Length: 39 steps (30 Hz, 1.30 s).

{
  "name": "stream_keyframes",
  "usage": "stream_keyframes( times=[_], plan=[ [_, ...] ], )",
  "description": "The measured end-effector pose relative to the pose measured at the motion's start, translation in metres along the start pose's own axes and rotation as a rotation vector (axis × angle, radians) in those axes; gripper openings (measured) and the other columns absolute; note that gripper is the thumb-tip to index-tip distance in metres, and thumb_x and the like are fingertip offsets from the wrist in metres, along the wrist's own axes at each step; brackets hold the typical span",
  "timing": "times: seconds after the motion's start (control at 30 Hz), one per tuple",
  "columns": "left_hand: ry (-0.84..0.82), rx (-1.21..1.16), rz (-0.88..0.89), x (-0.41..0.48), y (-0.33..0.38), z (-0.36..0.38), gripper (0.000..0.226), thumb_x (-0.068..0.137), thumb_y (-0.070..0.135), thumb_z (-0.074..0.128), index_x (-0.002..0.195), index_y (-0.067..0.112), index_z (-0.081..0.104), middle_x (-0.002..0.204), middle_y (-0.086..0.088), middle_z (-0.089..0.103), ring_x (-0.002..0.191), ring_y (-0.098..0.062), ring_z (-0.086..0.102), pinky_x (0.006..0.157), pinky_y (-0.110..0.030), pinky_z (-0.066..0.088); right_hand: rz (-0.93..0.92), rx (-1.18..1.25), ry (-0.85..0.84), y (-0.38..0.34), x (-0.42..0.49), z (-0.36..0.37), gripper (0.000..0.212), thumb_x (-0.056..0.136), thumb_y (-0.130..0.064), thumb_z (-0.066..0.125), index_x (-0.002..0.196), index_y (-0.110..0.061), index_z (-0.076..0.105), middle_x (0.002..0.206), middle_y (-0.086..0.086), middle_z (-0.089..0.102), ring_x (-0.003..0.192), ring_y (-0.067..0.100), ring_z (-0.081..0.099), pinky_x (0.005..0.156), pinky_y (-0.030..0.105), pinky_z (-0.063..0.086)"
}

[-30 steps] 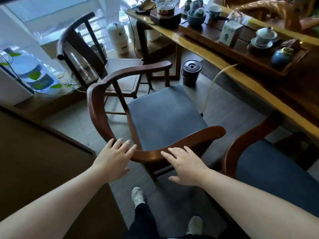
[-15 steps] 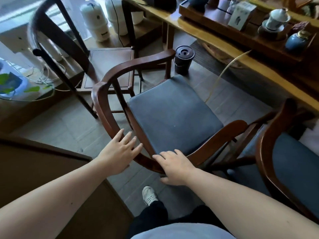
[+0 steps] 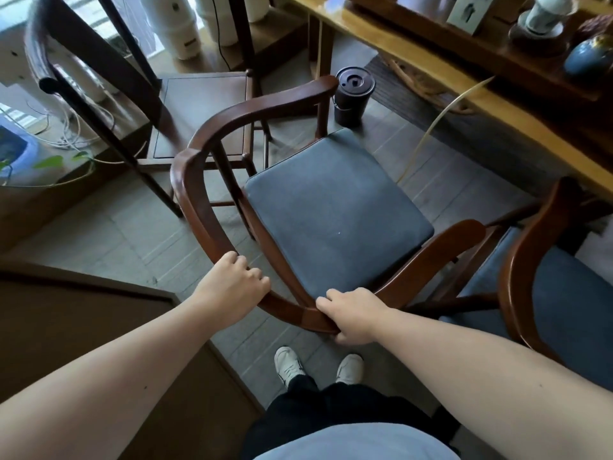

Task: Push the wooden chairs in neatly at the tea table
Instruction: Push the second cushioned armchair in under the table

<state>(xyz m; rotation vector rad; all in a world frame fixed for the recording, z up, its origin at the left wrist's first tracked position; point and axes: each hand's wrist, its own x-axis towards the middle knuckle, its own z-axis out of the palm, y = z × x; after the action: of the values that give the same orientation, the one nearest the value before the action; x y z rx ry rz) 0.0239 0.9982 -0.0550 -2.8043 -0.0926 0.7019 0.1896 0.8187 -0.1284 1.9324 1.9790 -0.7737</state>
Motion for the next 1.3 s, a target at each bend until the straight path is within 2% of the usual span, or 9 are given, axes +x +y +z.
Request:
stream_keyframes(
  times=[0.3,0.47,0.57,0.7,0.8,0.9,1.1,1.3],
  plan=[
    [-0.034,-0.054,0.037,0.05,0.076,-0.055,0.02,0.092,0.019,0.048,0.111,0.014,0.051,0.106,-0.004,0.063,0.092,-0.029,0.059,0.077,-0.038,0.039,0.066,0.0,-0.188,0.077,-0.064,-0.005,0.047,0.076,-0.025,0.069,0.113,-0.018,0.042,0.111,0.012,0.049,0.089,0.04,0.061,0.063,0.039,0.041],
    [0.015,-0.097,0.065,0.069,0.089,-0.069,0.017,0.092,0.021,0.046,0.107,0.016,0.051,0.102,-0.002,0.063,0.09,-0.028,0.059,0.073,-0.037,0.039,0.12,-0.014,-0.183,0.109,-0.088,-0.004,0.041,0.077,-0.019,0.063,0.115,-0.018,0.045,0.113,0.012,0.05,0.09,0.038,0.06,0.067,0.036,0.038],
    [0.063,-0.109,0.13,0.071,0.074,-0.069,0.018,0.092,0.031,0.047,0.104,0.019,0.052,0.098,0.0,0.064,0.089,-0.026,0.059,0.073,-0.037,0.044,0.161,-0.012,-0.158,0.107,-0.095,-0.003,0.038,0.079,-0.024,0.059,0.114,-0.02,0.047,0.113,0.01,0.053,0.096,0.034,0.06,0.077,0.039,0.044],
    [0.13,-0.16,0.201,0.067,0.041,-0.057,0.028,0.091,0.046,0.044,0.108,0.024,0.052,0.1,0.006,0.063,0.093,-0.022,0.059,0.08,-0.037,0.047,0.205,0.173,-0.025,0.083,-0.095,-0.005,0.048,0.08,-0.046,0.058,0.122,-0.025,0.047,0.114,0.005,0.058,0.103,0.03,0.06,0.086,0.043,0.047],
    [0.243,-0.237,0.283,0.063,0.005,-0.042,0.031,0.085,0.047,0.046,0.104,0.025,0.057,0.093,0.007,0.067,0.087,-0.021,0.062,0.073,-0.036,0.051,0.217,0.37,0.14,0.049,-0.084,-0.012,0.052,0.079,-0.046,0.059,0.126,-0.027,0.047,0.115,0.003,0.059,0.104,0.028,0.059,0.088,0.041,0.047],
    [0.316,-0.24,0.319,0.065,-0.036,-0.023,0.029,0.078,0.049,0.058,0.092,0.023,0.061,0.083,0.008,0.068,0.077,-0.021,0.065,0.067,-0.034,0.053,0.257,0.509,0.275,0.015,-0.064,-0.02,0.052,0.08,-0.048,0.06,0.126,-0.027,0.047,0.119,0.002,0.058,0.107,0.026,0.058,0.091,0.041,0.047],
    [0.358,-0.246,0.432,0.083,-0.108,0.003,0.035,0.077,0.056,0.053,0.086,0.023,0.062,0.073,0.009,0.063,0.07,-0.019,0.061,0.061,-0.032,0.051,0.435,0.618,0.481,-0.027,-0.009,-0.047,0.047,0.079,-0.045,0.06,0.122,-0.027,0.051,0.117,0.0,0.061,0.104,0.025,0.059,0.089,0.038,0.047],
    [0.407,-0.354,0.565,0.101,-0.146,0.019,0.03,0.074,0.051,0.058,0.08,0.021,0.06,0.07,0.009,0.063,0.067,-0.02,0.061,0.056,-0.031,0.051,0.704,0.567,0.597,-0.057,0.004,-0.051,0.039,0.069,-0.041,0.064,0.106,-0.029,0.063,0.103,-0.01,0.069,0.09,0.02,0.066,0.074,0.036,0.052]
  ],
)
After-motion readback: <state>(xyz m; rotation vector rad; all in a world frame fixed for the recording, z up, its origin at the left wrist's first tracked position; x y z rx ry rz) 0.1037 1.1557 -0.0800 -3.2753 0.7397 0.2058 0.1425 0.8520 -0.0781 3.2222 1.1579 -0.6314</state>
